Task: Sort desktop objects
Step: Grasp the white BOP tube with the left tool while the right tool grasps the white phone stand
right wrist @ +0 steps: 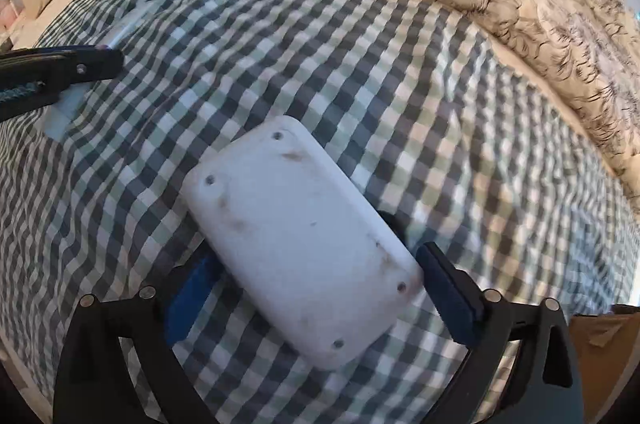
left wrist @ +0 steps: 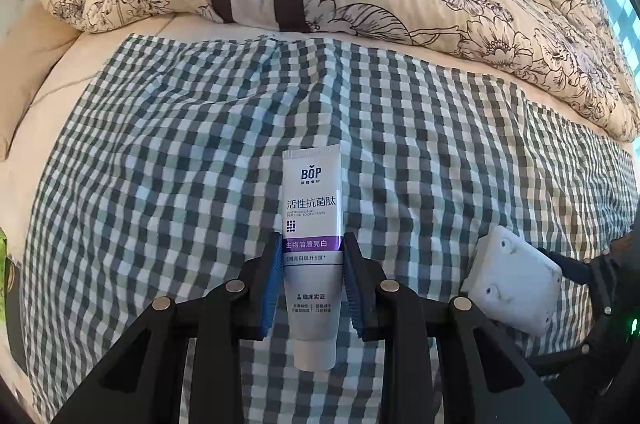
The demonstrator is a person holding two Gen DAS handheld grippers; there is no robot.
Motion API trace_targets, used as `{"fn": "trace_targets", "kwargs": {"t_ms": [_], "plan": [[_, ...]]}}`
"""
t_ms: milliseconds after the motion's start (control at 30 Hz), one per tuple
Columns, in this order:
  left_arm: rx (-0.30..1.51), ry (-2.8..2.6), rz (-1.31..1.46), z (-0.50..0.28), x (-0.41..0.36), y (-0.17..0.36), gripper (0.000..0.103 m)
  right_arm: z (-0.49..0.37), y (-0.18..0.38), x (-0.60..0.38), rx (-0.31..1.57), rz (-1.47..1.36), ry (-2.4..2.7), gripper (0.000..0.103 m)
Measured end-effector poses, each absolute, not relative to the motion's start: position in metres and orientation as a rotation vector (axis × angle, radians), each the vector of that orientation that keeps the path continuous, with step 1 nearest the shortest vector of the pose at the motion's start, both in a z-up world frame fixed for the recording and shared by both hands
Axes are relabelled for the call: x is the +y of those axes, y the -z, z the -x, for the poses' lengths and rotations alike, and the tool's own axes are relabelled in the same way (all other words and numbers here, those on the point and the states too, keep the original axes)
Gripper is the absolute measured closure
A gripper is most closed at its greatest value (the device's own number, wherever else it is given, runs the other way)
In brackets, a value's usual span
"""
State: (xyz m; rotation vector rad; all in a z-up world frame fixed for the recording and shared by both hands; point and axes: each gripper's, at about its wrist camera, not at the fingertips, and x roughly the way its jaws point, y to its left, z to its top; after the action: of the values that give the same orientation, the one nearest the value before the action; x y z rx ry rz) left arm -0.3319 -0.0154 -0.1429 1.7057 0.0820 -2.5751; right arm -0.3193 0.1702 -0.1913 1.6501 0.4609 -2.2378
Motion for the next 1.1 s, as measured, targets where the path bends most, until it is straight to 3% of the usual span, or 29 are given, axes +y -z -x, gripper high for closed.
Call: {"fn": "trace_targets", "kwargs": {"t_ms": [133,333,667,967,1100], "plan": [[0.067,2.566,-1.706,0.33,-0.02,0.141,0.074,0.315,0.183,0.178,0.374,-1.64,2.282,0.035],[0.06,2.553,-1.712,0.326,-0.024,0.139,0.074,0.304,0.168,0.176,0.312,-1.63,2.329,0.046],[0.063,2.564,-1.688,0.313,-0.032,0.126,0.074,0.272,0.144,0.153,0.274,-1.593,2.302,0.046],[0.069,2.561,-1.707,0.304,-0.042,0.134,0.074,0.237,0.177,0.136,0.256,-1.707,2.189,0.045],[0.061,2.576,-1.736,0.302,-0.037,0.142,0.072,0.236,0.171,0.128,0.304,-1.663,2.249,0.04]]}}
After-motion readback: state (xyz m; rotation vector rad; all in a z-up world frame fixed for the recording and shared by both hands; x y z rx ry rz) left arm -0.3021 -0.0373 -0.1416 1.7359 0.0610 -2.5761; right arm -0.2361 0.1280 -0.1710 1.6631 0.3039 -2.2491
